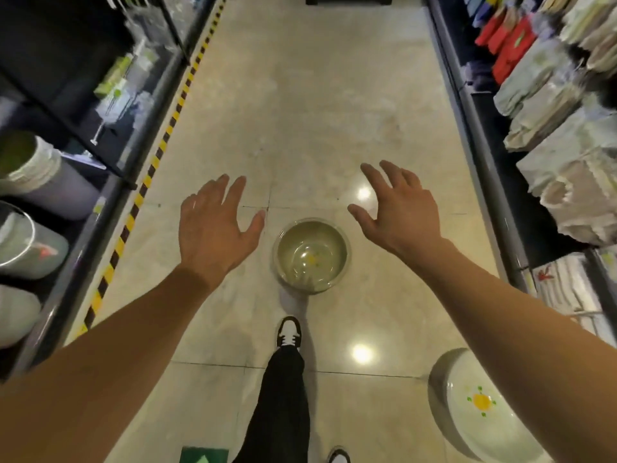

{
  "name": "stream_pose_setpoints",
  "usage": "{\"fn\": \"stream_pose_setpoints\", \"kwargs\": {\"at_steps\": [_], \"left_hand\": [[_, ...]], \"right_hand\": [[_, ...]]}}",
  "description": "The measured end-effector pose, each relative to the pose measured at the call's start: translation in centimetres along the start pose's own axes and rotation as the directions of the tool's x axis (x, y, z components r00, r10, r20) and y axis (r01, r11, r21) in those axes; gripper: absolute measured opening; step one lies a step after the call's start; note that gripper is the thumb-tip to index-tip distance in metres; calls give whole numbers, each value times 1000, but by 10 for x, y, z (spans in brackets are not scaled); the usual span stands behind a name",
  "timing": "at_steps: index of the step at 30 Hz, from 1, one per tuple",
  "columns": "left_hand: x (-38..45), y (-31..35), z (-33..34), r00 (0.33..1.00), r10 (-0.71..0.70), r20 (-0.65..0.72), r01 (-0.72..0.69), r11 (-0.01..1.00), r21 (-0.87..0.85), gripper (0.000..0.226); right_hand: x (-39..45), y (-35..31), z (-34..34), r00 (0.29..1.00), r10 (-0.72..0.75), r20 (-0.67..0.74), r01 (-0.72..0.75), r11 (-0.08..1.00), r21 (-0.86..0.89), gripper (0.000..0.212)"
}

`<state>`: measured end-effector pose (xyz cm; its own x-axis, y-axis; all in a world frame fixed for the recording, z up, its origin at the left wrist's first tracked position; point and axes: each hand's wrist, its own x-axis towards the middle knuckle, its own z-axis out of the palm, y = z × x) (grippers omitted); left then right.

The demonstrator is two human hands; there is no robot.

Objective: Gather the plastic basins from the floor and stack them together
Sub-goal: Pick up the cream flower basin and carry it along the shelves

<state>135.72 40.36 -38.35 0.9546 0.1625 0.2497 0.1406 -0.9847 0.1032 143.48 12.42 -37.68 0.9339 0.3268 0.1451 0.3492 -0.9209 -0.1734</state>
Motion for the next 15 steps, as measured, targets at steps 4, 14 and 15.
{"fn": "stream_pose_setpoints", "kwargs": {"at_steps": [4, 14, 15], "left_hand": [[39, -13, 73, 994, 14, 110, -16, 1000, 19, 66], [117, -51, 295, 893, 16, 450, -24, 1000, 11, 71], [119, -53, 319, 882, 14, 471, -23, 1000, 12, 70]], "right_hand": [[41, 10, 67, 998, 35, 61, -36, 999, 19, 69], [113, 69, 280, 918, 200, 343, -192, 980, -58, 70], [117, 75, 303, 909, 212, 358, -205, 977, -58, 70]]}}
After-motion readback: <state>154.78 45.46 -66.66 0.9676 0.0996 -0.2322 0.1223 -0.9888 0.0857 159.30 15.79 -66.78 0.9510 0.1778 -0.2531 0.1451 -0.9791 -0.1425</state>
